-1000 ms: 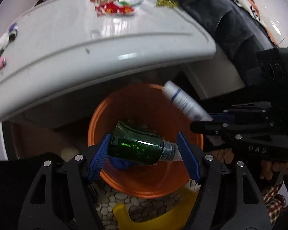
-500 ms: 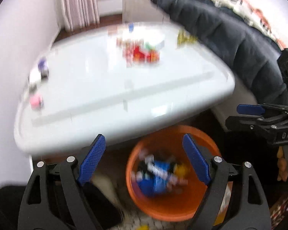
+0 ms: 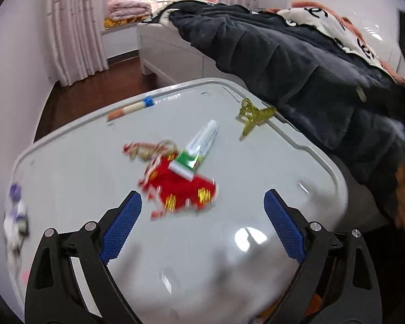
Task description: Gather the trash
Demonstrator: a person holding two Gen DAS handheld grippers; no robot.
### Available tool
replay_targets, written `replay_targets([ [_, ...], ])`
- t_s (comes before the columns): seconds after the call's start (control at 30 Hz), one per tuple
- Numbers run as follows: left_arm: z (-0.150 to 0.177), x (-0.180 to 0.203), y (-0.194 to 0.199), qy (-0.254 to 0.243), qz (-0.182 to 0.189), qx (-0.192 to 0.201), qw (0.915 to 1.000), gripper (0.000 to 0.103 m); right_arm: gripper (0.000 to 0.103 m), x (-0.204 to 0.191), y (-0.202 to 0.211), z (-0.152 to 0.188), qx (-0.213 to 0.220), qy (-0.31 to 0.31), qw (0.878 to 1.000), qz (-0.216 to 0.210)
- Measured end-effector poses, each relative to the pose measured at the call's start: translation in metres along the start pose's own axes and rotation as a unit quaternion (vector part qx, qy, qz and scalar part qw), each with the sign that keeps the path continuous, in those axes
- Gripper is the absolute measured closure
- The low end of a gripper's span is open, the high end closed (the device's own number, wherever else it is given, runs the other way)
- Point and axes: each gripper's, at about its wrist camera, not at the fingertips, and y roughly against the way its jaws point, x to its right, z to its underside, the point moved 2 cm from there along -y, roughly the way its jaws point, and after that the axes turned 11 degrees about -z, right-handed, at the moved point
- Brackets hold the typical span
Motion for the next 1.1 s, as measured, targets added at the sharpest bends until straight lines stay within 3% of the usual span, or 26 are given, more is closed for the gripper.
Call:
replay_targets([
  [0.1, -0.027, 0.01, -0.04, -0.009, 0.023, -0.008, 0.9997, 0.013, 0.006, 0.008, 0.0, -0.004, 0.0, -0.035, 0.999, -0.039],
  [0.23, -0.053, 0.019, -0.077, -0.028, 0.025, -0.014, 0.9992, 0.013, 0.005, 0.009, 0.004, -0.004, -0.001, -0.015, 1.0, -0.022],
  [0.43, -0.07, 0.03, -0.122, -0.07, 0.005, -0.038, 0.9968, 0.014, 0.006, 0.014, 0.005, -0.004, -0.008, -0.016, 0.999, -0.031],
  [0.5, -0.068, 0.03, -0.133, -0.069, 0.001, -0.05, 0.9963, 0.027, 0.006, 0.014, 0.006, -0.005, -0.009, -0.015, 0.999, -0.032],
  [0.53, -0.065, 0.03, -0.138, -0.067, 0.005, -0.062, 0.9958, 0.056, 0.006, 0.014, 0.007, -0.004, -0.008, -0.014, 0.999, -0.031],
  [0.57, -0.062, 0.029, -0.143, -0.059, 0.008, -0.076, 0.9953, 0.068, 0.006, 0.014, 0.007, -0.004, -0.008, -0.013, 0.999, -0.031],
  [0.7, -0.052, 0.022, -0.124, -0.006, 0.004, -0.062, 0.998, 0.071, 0.005, 0.018, 0.009, -0.005, -0.004, -0.015, 1.0, -0.023],
  [0.77, -0.049, 0.018, -0.097, 0.014, 0.011, -0.049, 0.9986, 0.071, 0.005, 0.023, 0.009, -0.005, -0.003, -0.023, 1.0, -0.019],
  [0.97, -0.043, 0.007, -0.003, 0.005, -0.01, 0.013, 0.9999, 0.071, 0.005, 0.034, -0.005, 0.0, -0.023, -0.041, 0.999, -0.007],
  [1.1, -0.04, -0.02, 0.026, 0.045, -0.016, 0.028, 0.9984, 0.071, 0.006, 0.036, -0.023, 0.007, -0.046, -0.059, 0.997, -0.004],
])
